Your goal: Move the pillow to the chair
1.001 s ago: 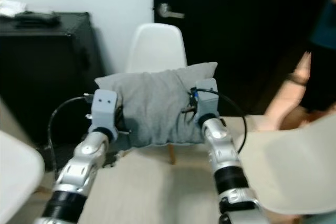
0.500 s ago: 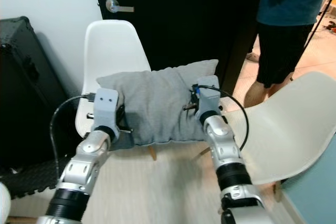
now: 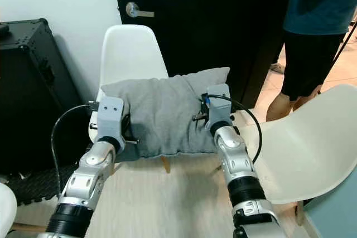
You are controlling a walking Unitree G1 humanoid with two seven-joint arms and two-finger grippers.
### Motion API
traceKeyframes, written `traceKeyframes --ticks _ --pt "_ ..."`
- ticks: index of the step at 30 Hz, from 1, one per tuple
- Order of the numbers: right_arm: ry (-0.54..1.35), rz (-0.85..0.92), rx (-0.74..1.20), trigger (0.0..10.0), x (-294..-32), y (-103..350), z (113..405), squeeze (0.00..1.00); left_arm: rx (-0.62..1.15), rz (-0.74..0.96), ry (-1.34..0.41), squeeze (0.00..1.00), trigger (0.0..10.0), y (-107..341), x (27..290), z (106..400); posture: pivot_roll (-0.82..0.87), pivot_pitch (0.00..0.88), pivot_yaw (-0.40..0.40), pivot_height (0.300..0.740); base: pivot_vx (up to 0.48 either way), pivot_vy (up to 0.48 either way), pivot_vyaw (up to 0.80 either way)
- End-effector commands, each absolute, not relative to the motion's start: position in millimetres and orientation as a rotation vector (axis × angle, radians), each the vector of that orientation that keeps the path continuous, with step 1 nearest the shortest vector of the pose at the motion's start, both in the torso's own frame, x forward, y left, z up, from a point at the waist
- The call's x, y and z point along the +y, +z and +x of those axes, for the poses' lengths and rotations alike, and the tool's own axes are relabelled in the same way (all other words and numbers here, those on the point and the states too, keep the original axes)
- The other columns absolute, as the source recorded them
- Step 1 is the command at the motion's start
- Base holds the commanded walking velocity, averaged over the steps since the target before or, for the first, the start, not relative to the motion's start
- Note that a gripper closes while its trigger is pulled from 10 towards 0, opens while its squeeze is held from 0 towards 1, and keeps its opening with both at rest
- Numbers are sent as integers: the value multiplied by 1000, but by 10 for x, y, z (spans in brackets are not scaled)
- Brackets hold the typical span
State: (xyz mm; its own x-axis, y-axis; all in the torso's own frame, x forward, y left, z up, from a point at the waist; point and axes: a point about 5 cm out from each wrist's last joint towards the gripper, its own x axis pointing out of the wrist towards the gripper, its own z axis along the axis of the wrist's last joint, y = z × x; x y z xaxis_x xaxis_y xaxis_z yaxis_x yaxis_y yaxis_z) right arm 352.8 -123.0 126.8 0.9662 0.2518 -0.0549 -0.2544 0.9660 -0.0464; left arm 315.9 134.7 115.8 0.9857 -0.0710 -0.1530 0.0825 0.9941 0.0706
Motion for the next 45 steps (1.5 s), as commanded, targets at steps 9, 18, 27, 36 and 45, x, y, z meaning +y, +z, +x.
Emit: traceKeyframes --ticks 9,18,27,36,45 --pt "355 -70 -19 10000 -1017 1378 3517 0 45 48 -153 4 10000 1367 1184 3192 17 0 -39 730 369 0 0" --pt "355 -68 -21 10000 -1018 1379 3518 0 45 47 -156 4 10000 1367 1184 3193 19 0 -40 730 372 0 0" --pt "355 -67 -20 10000 -1021 1370 3512 0 49 47 -161 0 10000 1357 1179 3181 19 0 -37 730 371 0 0" --pt "357 -67 -15 10000 -1011 1358 3505 0 53 46 -165 4 10000 1348 1179 3168 22 0 -40 730 372 0 0" --pt "363 -69 -10 10000 -1007 1343 3499 0 60 46 -161 4 10000 1329 1186 3153 21 0 -44 730 374 0 0"
